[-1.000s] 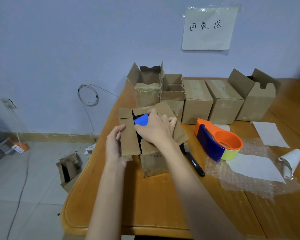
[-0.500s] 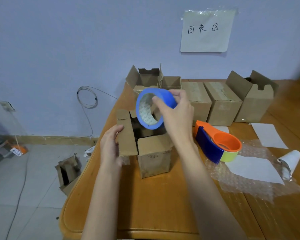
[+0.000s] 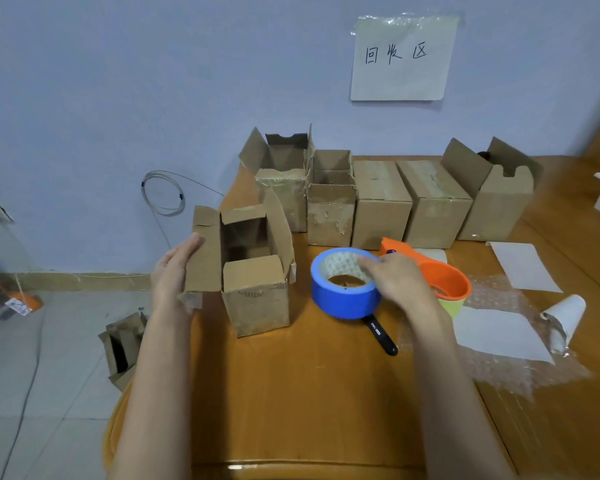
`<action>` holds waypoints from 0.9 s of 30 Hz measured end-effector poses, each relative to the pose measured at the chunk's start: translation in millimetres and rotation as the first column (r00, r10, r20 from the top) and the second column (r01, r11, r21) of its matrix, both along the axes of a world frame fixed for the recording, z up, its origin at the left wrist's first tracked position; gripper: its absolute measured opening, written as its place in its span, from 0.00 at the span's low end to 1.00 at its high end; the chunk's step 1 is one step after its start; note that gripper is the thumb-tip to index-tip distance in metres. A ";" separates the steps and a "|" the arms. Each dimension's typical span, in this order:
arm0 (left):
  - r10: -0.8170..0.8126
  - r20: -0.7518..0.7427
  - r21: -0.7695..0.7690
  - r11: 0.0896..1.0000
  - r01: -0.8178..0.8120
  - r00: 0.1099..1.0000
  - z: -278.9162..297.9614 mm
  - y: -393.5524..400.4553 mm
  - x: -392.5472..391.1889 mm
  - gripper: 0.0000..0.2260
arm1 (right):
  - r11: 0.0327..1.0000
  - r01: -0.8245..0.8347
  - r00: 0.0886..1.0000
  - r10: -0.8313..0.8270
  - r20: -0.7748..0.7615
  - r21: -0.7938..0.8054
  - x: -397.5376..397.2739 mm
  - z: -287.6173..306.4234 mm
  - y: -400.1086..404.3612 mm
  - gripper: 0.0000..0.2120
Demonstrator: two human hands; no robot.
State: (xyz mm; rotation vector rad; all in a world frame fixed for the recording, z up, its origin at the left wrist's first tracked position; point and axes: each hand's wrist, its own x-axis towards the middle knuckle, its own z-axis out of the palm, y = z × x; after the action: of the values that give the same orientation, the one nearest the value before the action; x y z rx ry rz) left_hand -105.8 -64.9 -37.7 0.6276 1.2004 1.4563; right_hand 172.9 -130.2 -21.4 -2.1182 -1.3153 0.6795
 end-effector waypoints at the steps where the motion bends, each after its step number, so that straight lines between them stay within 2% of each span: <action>1: -0.011 0.010 0.001 1.000 0.011 1.000 0.9 0.0 0.7 0.22 | 0.999 -0.044 0.999 0.044 0.006 -0.015 -4.2 -3.9 -0.5 0.22; 6: -0.020 0.001 -0.003 1.000 0.020 1.000 1.8 -2.0 3.5 0.23 | 0.976 -0.193 0.981 0.193 -0.012 -0.104 -16.2 -18.9 3.8 0.20; 9: -0.065 0.009 -0.003 0.998 0.065 0.998 2.4 -4.5 0.0 0.23 | 0.972 -0.175 0.981 0.185 0.056 -0.157 -16.7 -30.0 6.4 0.20; 12: -0.111 0.050 0.023 0.994 0.110 0.993 8.8 -13.0 -0.6 0.20 | 0.980 -0.153 0.981 0.166 0.102 -0.124 -17.1 -29.8 5.5 0.11; 14: -0.095 0.030 0.017 0.995 0.094 0.995 15.5 -22.1 1.3 0.25 | 0.993 -0.101 0.995 0.102 -0.005 0.059 -23.4 -15.0 2.1 0.18; 16: -0.084 -0.040 -0.006 0.996 0.084 0.996 21.8 -36.6 0.1 0.31 | 0.971 -0.091 0.986 0.118 -0.115 0.220 -35.9 5.0 -0.3 0.24; 18: -0.230 -0.149 0.009 0.972 0.234 0.962 25.6 -52.0 -2.9 0.39 | 0.956 -0.220 0.946 0.257 -0.199 0.192 -54.8 21.3 1.1 0.36; 20: -0.414 -0.272 -0.032 0.906 0.422 0.869 28.0 -64.4 -2.6 0.44 | 0.931 -0.341 0.899 0.363 -0.243 0.128 -78.6 27.1 2.9 0.44; 21: -0.444 -0.302 -0.058 0.892 0.449 0.843 27.4 -65.9 -1.9 0.46 | 0.921 -0.366 0.897 0.388 -0.210 0.135 -89.6 25.4 4.4 0.40; 24: -0.367 -0.317 -0.053 0.927 0.370 0.875 25.1 -62.4 0.8 0.51 | 0.909 -0.346 0.934 0.358 -0.007 0.233 -117.9 19.9 11.7 0.17; 25: -0.336 -0.319 -0.037 0.939 0.343 0.886 24.6 -59.8 1.0 0.50 | 0.903 -0.340 0.938 0.346 0.024 0.262 -124.4 20.0 13.8 0.14; 27: -0.292 -0.350 0.007 0.949 0.314 0.890 23.5 -56.1 0.3 0.50 | 0.908 -0.318 0.946 0.324 0.025 0.272 -133.5 22.0 18.7 0.14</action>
State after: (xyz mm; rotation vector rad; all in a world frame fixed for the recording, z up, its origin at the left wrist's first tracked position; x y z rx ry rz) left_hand -105.5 -121.0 -14.3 1.1005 1.2576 1.1493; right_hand 39.4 -111.5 0.5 -1.6877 -1.6637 0.6067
